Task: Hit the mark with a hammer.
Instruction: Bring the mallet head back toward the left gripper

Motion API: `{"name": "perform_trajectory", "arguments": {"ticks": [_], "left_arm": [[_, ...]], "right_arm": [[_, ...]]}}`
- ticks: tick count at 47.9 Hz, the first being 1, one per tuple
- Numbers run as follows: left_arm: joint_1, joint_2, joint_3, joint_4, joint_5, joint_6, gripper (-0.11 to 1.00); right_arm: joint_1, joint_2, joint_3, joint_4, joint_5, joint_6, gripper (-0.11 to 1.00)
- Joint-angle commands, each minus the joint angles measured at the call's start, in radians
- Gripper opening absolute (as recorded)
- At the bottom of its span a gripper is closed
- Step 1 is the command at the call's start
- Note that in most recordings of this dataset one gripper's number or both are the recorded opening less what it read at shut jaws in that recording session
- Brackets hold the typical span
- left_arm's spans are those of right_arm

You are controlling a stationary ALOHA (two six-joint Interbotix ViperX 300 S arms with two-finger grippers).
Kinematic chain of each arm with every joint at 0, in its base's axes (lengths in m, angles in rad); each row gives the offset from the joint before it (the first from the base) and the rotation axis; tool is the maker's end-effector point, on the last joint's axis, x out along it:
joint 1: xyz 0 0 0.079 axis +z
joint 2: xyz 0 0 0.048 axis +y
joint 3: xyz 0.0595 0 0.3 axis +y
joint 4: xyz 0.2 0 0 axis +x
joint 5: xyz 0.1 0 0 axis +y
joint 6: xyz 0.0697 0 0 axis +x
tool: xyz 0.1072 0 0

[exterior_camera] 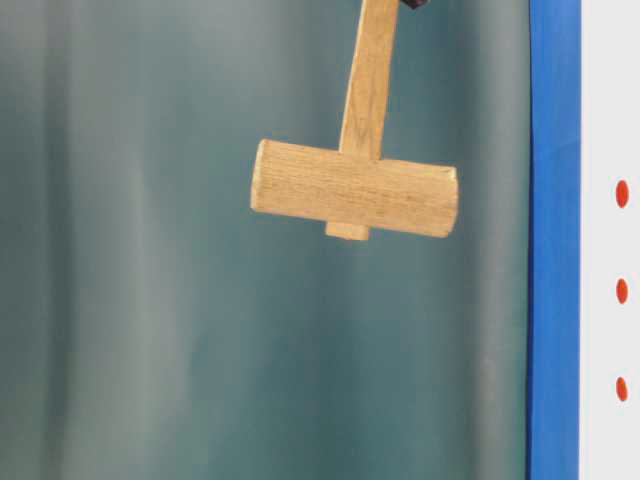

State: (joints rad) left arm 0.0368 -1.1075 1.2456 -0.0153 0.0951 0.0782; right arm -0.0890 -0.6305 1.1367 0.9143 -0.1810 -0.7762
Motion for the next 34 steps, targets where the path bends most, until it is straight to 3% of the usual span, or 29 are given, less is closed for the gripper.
{"name": "perform_trajectory", "arguments": {"ticks": [1, 34], "left_arm": [[0.002, 0.009, -0.009, 0.0, -0.009, -0.002, 0.82], [0.002, 0.011, -0.009, 0.0, -0.009, -0.002, 0.82]], "right_arm": [[0.003, 0.014, -0.044, -0.003, -0.003, 0.0, 0.02], [0.057, 0.457, -0.44, -0.028, -0.002, -0.002, 0.02]]}}
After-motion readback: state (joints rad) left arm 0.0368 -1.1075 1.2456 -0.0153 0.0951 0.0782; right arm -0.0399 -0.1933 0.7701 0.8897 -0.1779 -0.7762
